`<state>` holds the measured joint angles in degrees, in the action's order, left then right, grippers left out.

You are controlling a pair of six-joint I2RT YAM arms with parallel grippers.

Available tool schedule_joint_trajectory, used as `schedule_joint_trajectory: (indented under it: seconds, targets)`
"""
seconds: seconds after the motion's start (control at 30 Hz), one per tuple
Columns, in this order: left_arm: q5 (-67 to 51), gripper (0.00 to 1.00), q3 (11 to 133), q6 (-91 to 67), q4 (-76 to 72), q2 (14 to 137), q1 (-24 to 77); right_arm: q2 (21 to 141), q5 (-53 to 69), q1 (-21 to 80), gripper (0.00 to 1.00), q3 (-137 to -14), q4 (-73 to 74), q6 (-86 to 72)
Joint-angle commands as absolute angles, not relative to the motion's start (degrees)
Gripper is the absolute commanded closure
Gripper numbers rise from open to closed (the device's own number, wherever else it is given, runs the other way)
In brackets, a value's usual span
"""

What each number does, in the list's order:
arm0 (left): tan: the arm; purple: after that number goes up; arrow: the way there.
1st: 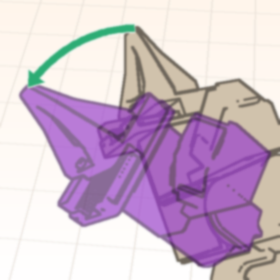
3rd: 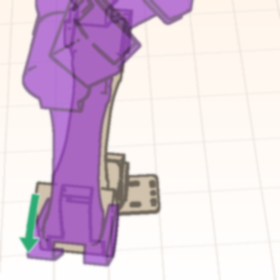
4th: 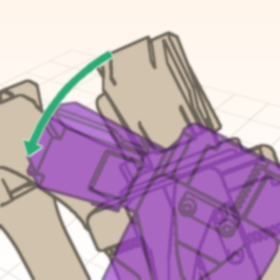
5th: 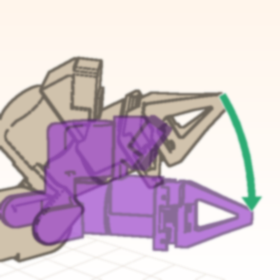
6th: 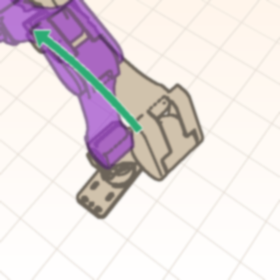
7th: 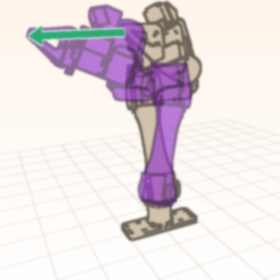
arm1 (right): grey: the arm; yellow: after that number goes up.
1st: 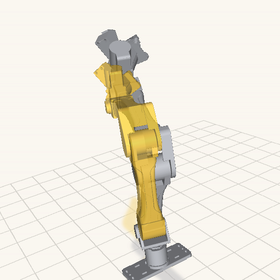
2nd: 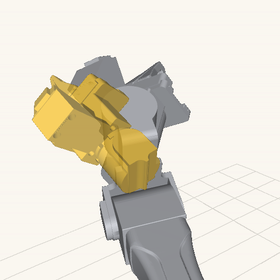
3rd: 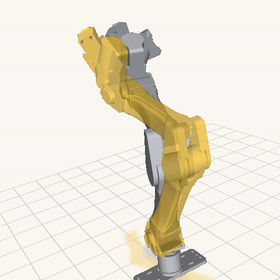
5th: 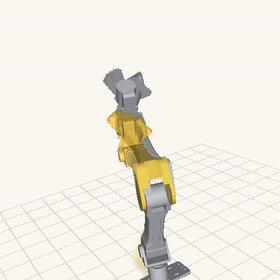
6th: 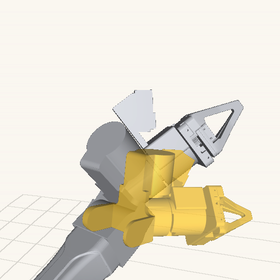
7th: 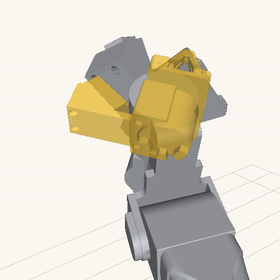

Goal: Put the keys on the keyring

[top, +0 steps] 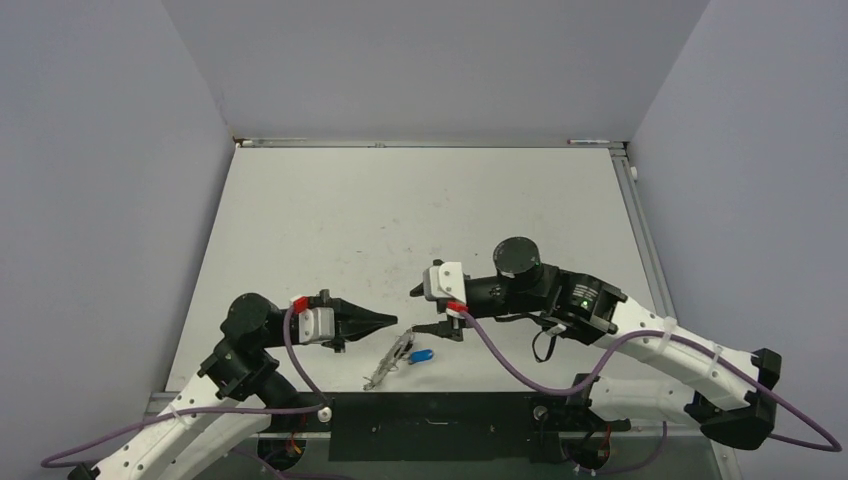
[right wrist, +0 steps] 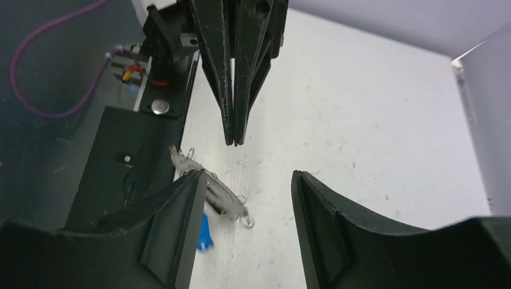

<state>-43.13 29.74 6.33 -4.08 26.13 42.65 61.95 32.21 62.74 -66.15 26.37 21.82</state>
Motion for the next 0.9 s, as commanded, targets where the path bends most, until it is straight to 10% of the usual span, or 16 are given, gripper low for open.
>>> schedule_joint_trajectory:
  seconds: [0.0,0.4,0.87]
  targets:
    - [-43.9,1.00,29.2,2.3,-12.8,25.5,42.0,56.3,30.9,63.2,0.45,-63.6,16.9,20.1]
    - [-25.2,1.00,31.6,2.1,-0.1,29.8,42.3,53.3,-13.4,63.1,0.43,-44.7,0.5,-13.9]
    - [-12.9,0.96,32.9,-4.8,13.4,38.4,46.4,51.1,-5.1,63.6,0.45,-33.1,9.8,-29.5]
